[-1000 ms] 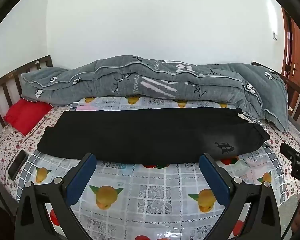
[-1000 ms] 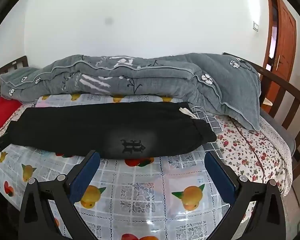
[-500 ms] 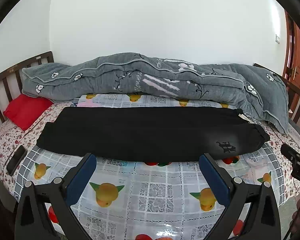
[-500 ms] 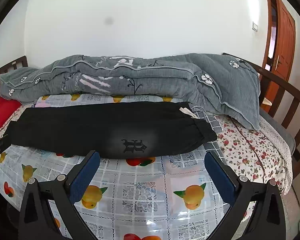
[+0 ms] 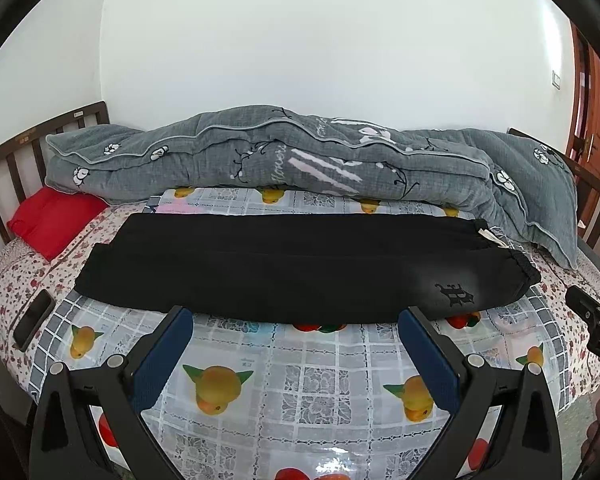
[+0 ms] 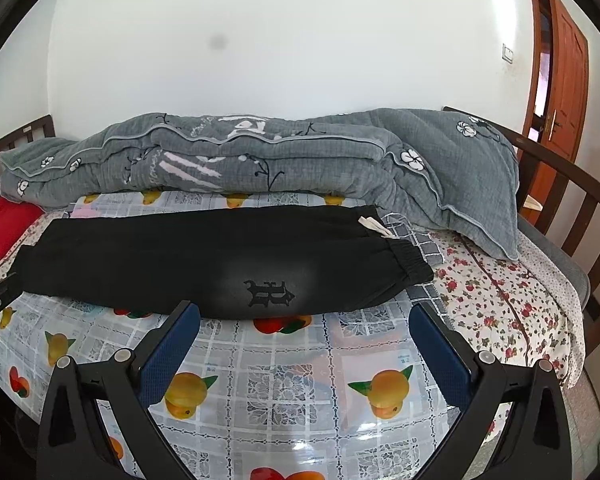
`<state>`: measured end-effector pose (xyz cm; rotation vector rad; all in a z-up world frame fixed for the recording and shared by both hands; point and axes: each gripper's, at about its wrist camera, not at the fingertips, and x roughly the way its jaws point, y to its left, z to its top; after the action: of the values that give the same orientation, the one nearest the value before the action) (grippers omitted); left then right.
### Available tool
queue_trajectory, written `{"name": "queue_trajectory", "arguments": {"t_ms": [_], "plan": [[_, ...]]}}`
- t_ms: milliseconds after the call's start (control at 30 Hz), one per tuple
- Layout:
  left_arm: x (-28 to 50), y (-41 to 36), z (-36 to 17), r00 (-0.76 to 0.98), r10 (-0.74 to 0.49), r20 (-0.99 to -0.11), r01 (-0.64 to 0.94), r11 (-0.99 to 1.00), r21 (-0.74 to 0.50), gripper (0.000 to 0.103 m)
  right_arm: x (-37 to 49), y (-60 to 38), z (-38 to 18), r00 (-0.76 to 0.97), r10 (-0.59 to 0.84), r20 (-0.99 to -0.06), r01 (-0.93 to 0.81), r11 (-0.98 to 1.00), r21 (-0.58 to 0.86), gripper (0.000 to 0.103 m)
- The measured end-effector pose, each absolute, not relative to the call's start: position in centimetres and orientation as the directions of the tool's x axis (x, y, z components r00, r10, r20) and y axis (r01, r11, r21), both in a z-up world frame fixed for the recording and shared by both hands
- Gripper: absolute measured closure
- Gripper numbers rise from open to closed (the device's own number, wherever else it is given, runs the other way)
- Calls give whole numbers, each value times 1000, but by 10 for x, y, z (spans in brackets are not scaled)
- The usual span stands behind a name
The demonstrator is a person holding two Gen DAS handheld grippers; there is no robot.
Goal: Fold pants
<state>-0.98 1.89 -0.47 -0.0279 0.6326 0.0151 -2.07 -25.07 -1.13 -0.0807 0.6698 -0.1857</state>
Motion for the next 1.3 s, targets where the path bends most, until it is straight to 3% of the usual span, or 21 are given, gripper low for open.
{"name": "queue_trajectory", "arguments": {"t_ms": [1300], "plan": [[-15, 24, 0, 817, -15, -577, -7, 999, -36, 0, -31, -254, -2, 793, -215, -570, 164, 976, -140, 1]]}}
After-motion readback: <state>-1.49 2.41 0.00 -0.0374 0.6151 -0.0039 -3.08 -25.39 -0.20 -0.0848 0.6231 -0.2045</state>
